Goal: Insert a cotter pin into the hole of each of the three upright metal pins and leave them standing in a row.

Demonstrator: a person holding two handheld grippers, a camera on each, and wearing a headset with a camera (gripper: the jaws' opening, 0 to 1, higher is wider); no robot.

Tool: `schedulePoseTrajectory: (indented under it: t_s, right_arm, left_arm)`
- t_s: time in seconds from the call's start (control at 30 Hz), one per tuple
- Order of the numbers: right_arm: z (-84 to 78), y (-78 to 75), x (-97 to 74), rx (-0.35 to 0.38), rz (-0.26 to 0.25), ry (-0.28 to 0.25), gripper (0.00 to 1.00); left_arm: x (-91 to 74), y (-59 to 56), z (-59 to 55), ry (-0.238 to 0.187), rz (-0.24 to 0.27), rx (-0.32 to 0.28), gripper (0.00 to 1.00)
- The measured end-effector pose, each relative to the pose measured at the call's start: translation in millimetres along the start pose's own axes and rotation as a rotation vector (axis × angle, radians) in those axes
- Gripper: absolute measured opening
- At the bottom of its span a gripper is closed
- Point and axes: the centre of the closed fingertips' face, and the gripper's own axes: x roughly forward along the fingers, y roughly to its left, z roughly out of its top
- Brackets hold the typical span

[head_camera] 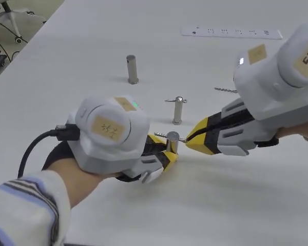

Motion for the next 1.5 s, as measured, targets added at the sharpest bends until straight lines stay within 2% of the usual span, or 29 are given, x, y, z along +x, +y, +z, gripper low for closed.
schedulePoseTrajectory:
  t_s: [0.07, 0.4, 0.5, 0.6, 0.73, 0.93, 1.07, 1.13, 1.3, 1.4, 1.47, 1.5]
  right_arm:
    - [0.8, -0.3, 1.2, 0.004, 0.000, -0.002, 0.05]
    - [2.0, -1.2, 2.3, 0.009, -0.002, -0.014, 0.05]
    - [4.6, -1.1, 3.1, 0.002, -0.001, -0.035, 0.08]
    - [4.8, -4.1, 3.8, 0.003, -0.016, -0.046, 0.16]
    - [6.4, -7.5, 4.6, 0.056, -0.024, -0.087, 0.19]
    - [9.9, -3.1, 9.3, 0.080, -0.019, -0.118, 0.21]
    - [10.3, -2.8, 13.6, 0.102, -0.022, -0.143, 0.22]
    - [11.0, -1.8, 15.3, 0.107, -0.021, -0.150, 0.21]
    - [13.5, 2.7, 19.7, 0.111, -0.009, -0.169, 0.21]
    - [14.5, 1.3, 20.3, 0.107, -0.013, -0.176, 0.21]
    - [15.2, -0.8, 20.7, 0.098, -0.021, -0.180, 0.20]
    - [15.1, -5.1, 21.0, 0.064, -0.046, -0.177, 0.19]
  left_arm:
    - [1.8, 0.0, -5.4, 0.024, 0.005, 0.022, 0.11]
    - [0.7, -0.4, -4.2, 0.019, 0.005, 0.016, 0.11]
    - [0.8, -0.4, -4.1, 0.019, 0.005, 0.016, 0.11]
    - [0.8, -0.2, -4.0, 0.019, 0.005, 0.020, 0.11]
    - [0.5, -0.1, -4.4, 0.020, 0.005, 0.023, 0.11]
    - [0.5, 0.1, -4.9, 0.031, 0.006, 0.044, 0.12]
    - [-2.5, -1.2, -8.1, 0.071, -0.018, 0.119, 0.12]
    - [-4.7, -1.5, -9.9, 0.090, -0.023, 0.133, 0.16]
    - [-12.2, 0.3, -7.2, 0.094, -0.031, 0.142, 0.29]
    - [-16.0, -0.8, -11.1, 0.120, -0.049, 0.148, 0.35]
    - [-17.9, 0.1, -13.0, 0.129, -0.048, 0.150, 0.44]
    - [-18.6, 1.3, -13.2, 0.129, -0.043, 0.150, 0.50]
